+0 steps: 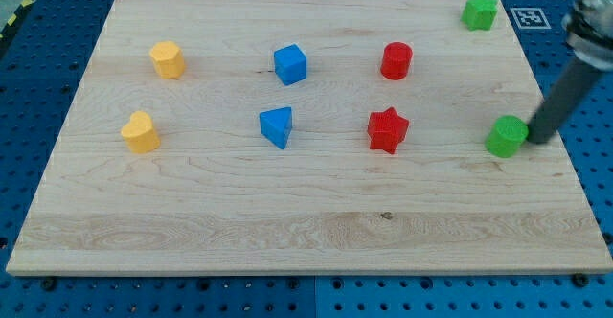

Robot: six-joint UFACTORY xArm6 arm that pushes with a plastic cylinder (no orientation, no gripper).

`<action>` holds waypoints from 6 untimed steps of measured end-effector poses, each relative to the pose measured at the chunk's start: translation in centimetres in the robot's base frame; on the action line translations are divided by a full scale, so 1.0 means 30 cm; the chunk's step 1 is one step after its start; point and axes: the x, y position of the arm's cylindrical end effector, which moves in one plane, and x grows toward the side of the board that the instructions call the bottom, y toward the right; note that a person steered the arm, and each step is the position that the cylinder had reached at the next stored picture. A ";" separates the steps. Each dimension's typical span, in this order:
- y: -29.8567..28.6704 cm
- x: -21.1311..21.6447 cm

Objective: Slide the green circle to center right side

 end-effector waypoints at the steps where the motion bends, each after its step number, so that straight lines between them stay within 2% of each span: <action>1: 0.029 0.009; 2: 0.125 0.167; 3: 0.113 0.288; 4: -0.058 0.298; 6: -0.173 -0.103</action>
